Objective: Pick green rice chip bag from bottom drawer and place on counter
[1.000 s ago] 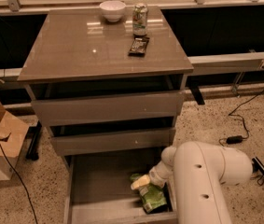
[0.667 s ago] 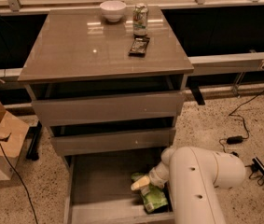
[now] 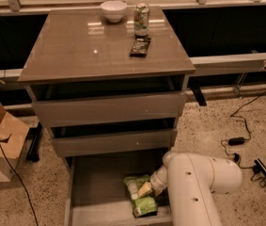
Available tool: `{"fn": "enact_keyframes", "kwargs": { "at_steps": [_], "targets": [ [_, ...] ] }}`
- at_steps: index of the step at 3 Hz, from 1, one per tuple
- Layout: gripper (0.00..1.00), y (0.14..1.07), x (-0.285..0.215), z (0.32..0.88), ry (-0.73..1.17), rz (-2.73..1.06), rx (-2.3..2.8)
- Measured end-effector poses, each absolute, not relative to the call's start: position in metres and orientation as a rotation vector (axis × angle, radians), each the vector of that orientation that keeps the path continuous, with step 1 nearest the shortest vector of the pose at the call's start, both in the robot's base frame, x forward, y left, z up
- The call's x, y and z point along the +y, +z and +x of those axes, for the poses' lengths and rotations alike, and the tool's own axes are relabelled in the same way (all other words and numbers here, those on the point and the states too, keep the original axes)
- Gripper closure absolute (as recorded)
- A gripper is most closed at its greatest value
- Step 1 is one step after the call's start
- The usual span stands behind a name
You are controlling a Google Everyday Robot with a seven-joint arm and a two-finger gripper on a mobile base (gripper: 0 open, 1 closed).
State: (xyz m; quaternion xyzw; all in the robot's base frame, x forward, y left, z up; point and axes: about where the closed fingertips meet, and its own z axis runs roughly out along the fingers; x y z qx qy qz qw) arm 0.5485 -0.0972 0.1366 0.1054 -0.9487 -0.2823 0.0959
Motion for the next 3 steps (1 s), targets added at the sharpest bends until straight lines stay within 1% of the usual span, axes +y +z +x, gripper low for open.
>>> {"fn": "enact_keyframes", "kwargs": {
  "at_steps": [1, 2, 3],
  "targets": [
    [0.71, 0.121, -0.094, 0.533, -0.859, 0.277, -2.756],
    [0.95, 0.125, -0.094, 0.533, -0.860, 0.277, -2.757],
    [1.00, 0.186, -0.078, 0.560, -0.933, 0.326, -2.894]
  ]
}}
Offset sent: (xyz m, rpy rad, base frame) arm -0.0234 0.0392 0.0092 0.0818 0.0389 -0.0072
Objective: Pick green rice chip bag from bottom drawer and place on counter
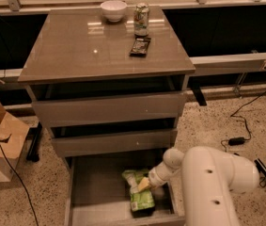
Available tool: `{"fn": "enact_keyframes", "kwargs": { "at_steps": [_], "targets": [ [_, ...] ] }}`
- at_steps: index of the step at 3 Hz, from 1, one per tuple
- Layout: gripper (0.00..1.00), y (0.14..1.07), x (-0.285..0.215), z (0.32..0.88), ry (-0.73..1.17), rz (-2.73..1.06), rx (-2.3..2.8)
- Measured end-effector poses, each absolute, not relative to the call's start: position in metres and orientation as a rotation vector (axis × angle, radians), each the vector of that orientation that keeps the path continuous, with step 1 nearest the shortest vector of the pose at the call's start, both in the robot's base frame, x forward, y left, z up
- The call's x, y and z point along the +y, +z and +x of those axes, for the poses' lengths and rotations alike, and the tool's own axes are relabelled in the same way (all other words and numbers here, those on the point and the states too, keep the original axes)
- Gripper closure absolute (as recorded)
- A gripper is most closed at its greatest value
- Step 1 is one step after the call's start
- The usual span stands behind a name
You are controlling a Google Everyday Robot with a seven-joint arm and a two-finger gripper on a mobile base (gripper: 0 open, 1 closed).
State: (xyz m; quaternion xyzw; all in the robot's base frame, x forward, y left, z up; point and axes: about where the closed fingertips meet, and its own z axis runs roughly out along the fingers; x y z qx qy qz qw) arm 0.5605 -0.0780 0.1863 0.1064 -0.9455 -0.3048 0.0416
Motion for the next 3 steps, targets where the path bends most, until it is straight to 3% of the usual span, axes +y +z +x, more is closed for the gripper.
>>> {"fn": "enact_keyframes", "kwargs": {
  "at_steps": [2, 3],
  "targets": [
    [1.00, 0.341, -0.050, 0.597, -1.004, 0.372, -3.205],
    [1.00, 0.433, -0.027, 0.555, -0.971, 0.583, -3.251]
  ]
}}
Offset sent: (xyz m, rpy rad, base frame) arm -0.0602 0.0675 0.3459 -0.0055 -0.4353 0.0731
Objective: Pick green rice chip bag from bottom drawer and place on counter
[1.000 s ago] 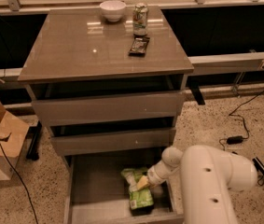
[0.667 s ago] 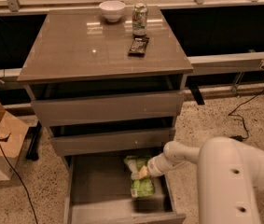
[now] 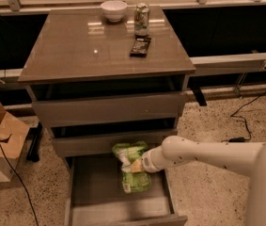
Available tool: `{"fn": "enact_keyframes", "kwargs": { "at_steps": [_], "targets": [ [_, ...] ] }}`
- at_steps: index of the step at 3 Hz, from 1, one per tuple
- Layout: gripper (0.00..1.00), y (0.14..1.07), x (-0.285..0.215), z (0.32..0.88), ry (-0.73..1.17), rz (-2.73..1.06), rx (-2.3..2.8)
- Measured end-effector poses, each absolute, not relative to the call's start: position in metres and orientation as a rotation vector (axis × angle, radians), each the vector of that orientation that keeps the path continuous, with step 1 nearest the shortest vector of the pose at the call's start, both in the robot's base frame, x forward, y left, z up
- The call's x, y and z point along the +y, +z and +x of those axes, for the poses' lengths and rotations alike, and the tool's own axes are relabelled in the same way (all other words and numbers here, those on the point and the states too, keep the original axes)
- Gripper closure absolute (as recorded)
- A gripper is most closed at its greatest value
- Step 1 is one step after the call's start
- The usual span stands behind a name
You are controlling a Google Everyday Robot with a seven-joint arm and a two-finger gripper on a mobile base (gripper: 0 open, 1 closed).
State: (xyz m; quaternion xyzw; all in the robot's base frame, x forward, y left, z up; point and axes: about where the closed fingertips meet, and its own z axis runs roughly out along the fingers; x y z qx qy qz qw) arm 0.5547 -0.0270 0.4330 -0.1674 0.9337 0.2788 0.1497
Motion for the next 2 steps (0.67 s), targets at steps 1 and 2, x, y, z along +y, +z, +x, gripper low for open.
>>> {"fn": "enact_keyframes", "kwargs": {
  "at_steps": [1, 2],
  "targets": [
    [1.00, 0.491, -0.022, 0.493, 0.752, -0.651, 2.659],
    [1.00, 0.575, -0.029, 0.467, 0.643, -0.865, 2.536]
  ]
}}
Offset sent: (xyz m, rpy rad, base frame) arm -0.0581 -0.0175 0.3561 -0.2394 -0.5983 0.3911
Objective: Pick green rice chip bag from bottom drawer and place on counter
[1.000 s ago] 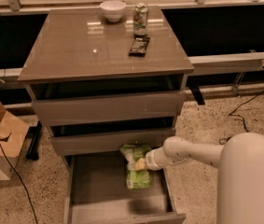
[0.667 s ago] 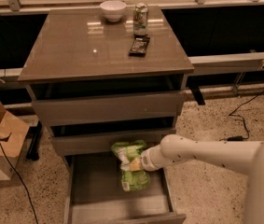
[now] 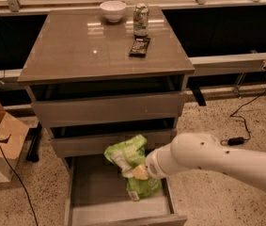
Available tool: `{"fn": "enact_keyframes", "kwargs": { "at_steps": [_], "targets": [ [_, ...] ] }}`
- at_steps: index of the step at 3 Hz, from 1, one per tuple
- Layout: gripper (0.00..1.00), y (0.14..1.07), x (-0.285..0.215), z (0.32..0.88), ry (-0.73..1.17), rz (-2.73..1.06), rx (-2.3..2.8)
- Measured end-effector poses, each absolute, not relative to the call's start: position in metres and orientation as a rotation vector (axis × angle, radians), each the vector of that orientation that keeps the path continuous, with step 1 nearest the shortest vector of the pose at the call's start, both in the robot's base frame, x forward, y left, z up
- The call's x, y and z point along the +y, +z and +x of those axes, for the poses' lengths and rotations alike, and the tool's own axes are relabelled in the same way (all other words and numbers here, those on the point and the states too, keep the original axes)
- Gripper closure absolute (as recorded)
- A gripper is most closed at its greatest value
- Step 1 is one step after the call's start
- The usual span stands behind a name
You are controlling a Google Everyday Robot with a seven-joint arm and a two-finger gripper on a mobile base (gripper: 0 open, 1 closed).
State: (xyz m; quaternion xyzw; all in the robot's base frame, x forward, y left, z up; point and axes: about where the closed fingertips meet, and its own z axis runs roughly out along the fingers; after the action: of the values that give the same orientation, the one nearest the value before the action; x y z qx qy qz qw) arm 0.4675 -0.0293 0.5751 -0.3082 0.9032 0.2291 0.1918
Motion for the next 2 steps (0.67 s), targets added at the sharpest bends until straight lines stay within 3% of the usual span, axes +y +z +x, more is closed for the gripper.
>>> {"fn": "enact_keyframes", "kwargs": {
  "at_steps": [2],
  "targets": [
    [1.00, 0.745, -0.057, 0.537, 0.392, -1.185, 2.254]
  ]
}}
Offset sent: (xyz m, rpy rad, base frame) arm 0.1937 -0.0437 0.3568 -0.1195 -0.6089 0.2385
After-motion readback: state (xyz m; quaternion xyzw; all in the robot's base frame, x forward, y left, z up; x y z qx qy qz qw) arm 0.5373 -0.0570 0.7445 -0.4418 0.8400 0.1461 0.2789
